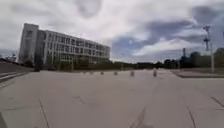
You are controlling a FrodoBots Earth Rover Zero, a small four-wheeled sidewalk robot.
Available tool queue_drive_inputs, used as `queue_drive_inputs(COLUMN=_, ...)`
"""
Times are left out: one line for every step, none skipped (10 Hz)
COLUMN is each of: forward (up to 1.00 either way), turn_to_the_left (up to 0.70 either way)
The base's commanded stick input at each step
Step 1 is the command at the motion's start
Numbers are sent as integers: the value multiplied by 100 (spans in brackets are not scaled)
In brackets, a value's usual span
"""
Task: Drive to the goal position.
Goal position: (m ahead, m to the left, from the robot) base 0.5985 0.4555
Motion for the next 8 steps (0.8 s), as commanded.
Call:
queue_drive_inputs(forward=70, turn_to_the_left=1)
queue_drive_inputs(forward=70, turn_to_the_left=1)
queue_drive_inputs(forward=70, turn_to_the_left=1)
queue_drive_inputs(forward=70, turn_to_the_left=1)
queue_drive_inputs(forward=70, turn_to_the_left=1)
queue_drive_inputs(forward=70, turn_to_the_left=1)
queue_drive_inputs(forward=70, turn_to_the_left=1)
queue_drive_inputs(forward=70, turn_to_the_left=1)
